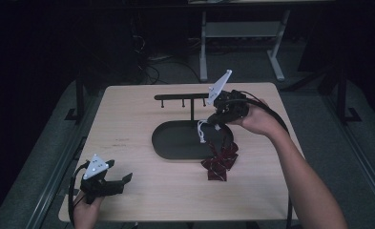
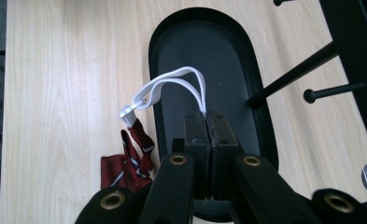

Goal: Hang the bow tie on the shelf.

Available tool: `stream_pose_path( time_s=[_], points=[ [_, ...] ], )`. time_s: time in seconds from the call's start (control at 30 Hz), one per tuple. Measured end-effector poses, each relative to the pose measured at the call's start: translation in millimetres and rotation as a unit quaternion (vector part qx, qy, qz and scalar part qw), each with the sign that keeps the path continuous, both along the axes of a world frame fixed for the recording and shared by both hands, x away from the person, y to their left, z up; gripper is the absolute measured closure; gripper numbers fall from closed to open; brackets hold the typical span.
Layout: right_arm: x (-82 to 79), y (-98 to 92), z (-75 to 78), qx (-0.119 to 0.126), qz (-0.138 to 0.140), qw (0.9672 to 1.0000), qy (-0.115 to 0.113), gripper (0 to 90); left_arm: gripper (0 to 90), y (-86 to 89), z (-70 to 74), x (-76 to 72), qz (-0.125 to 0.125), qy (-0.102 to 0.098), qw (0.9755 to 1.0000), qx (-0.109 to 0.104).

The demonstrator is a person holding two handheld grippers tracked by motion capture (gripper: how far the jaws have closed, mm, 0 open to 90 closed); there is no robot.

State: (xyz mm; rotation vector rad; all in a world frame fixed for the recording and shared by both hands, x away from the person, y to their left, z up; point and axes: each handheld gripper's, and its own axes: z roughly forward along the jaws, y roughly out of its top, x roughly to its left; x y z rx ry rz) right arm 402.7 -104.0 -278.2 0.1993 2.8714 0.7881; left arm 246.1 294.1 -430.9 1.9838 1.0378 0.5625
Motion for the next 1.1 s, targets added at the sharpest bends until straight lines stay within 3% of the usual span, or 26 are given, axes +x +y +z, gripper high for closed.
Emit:
stream_pose_path(
  time_s=[1.1],
  points=[
    [37.7,15.5,20.9,-0.007,-0.022,0.9997,0.003,88.0,16.1,0.7,0.4,-0.8,-0.001,-0.001,1.0000,0.001]
  ],
)
